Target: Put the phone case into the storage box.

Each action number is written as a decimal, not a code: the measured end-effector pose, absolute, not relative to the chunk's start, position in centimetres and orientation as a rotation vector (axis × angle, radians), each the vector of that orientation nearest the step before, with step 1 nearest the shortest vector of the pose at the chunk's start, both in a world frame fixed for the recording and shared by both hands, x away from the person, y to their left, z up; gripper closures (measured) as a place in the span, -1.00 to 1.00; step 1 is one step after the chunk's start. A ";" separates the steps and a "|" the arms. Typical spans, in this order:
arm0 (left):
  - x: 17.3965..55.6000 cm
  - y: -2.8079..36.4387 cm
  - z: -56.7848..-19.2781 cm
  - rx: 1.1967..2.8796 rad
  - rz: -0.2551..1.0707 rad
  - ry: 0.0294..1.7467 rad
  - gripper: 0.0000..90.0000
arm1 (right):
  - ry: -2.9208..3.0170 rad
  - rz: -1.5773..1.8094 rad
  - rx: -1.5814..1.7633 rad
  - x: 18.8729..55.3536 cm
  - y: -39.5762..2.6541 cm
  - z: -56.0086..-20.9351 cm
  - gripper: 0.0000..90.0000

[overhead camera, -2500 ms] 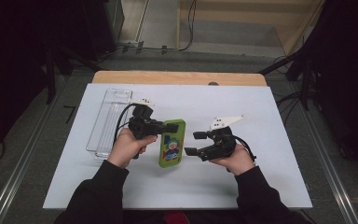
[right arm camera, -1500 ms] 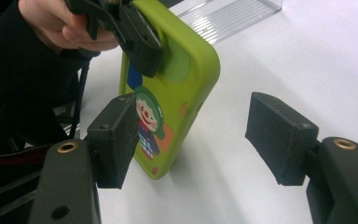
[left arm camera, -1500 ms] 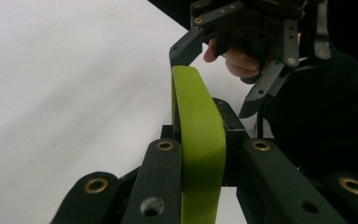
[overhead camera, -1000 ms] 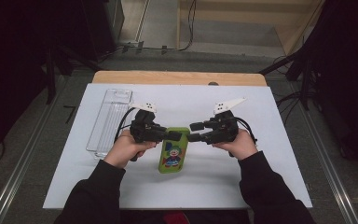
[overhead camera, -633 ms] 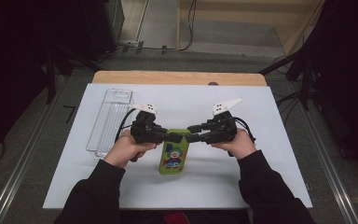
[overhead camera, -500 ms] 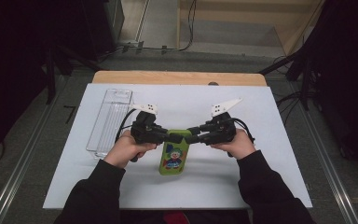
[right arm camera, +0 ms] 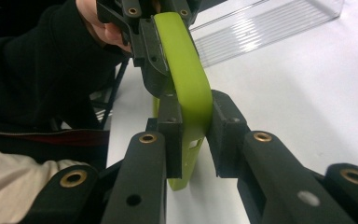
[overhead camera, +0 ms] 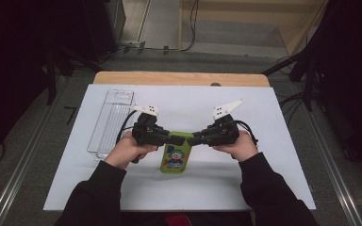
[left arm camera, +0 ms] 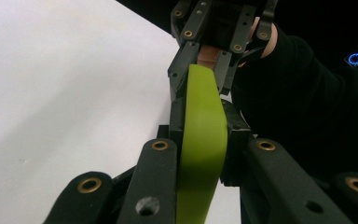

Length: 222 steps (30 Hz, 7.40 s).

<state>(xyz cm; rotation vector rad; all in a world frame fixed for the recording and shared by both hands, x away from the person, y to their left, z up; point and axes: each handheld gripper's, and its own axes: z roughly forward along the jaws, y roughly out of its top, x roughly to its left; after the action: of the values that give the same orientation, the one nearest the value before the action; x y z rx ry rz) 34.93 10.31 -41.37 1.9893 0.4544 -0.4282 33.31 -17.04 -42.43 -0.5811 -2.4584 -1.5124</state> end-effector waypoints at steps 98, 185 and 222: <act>35.0 10.1 -41.0 1.949 -0.016 0.827 -0.40 | -2.453 -1.340 -1.404 33.5 -17.6 -39.0 0.66; 33.9 6.9 -43.3 2.009 0.199 0.935 -0.63 | -2.386 -1.363 -1.324 34.5 -13.8 -39.5 0.49; 34.4 8.2 -42.2 2.009 0.110 0.913 -0.63 | -2.503 -1.494 -1.122 33.9 -17.9 -39.3 -0.39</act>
<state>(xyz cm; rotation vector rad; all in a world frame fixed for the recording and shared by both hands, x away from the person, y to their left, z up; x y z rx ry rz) 34.43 8.22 -42.19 2.0090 0.9132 0.1101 33.93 -17.94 -39.28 -1.1222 -2.5033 -1.4939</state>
